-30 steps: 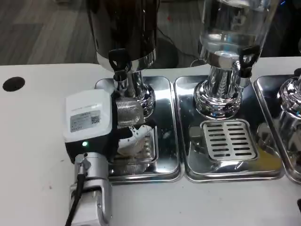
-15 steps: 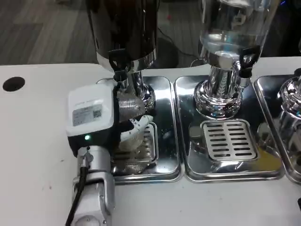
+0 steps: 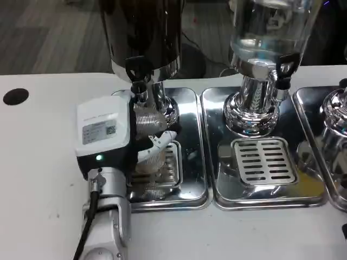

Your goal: Grasp the cup under the faucet to collect the drink, then remove the cup.

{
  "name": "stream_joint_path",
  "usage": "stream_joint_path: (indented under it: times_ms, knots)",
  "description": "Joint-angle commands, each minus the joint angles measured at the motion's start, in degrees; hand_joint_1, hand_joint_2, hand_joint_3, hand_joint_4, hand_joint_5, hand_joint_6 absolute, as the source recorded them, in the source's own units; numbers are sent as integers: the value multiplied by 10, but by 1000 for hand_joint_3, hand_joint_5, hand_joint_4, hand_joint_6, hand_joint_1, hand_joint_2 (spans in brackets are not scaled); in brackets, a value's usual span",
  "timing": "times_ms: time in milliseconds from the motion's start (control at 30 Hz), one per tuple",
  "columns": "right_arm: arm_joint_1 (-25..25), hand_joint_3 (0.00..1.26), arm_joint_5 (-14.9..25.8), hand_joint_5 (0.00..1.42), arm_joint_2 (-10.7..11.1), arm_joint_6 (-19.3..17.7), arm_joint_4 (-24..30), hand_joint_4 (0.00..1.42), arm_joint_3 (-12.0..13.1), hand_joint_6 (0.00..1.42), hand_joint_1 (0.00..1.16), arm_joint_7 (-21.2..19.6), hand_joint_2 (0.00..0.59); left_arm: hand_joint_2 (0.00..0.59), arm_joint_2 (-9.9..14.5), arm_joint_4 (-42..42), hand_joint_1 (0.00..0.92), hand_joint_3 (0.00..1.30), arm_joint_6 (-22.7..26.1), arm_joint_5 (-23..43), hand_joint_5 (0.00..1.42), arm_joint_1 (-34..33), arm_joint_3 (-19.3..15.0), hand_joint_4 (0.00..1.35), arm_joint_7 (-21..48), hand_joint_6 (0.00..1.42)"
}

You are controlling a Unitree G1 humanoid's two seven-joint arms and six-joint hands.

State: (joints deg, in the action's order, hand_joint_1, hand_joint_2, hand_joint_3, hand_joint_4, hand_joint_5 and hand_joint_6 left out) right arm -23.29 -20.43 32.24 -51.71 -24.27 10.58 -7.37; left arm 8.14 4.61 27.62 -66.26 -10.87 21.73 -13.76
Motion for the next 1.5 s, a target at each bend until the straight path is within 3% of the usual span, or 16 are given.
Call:
stream_joint_path:
  times_ms: [33,400,733,1033,1133,1500]
  knots:
    - [0,149,8,25,4,-5,-1,34,1,0,412,5,404,72,14,-42,126,313,-1,0,614,21,8,322,9,811]
    - [4,153,6,25,2,-3,7,34,-1,0,411,6,404,58,48,-213,92,296,-26,-2,586,128,-1,289,30,793]
    - [4,158,2,25,-3,-1,14,39,-3,0,411,4,404,61,57,-329,90,297,-56,-10,585,201,-21,289,41,794]
    - [-6,158,2,26,-7,-2,20,44,0,0,413,1,407,64,46,-402,91,311,-90,-23,591,239,-33,291,53,795]
    - [-8,158,3,26,-7,-3,21,44,1,0,415,0,409,64,38,-416,93,274,-100,-24,599,239,-40,216,60,804]
    - [-16,159,9,26,-3,-14,24,44,6,0,420,1,411,63,1,-401,93,212,-99,-28,645,166,-57,134,135,855]
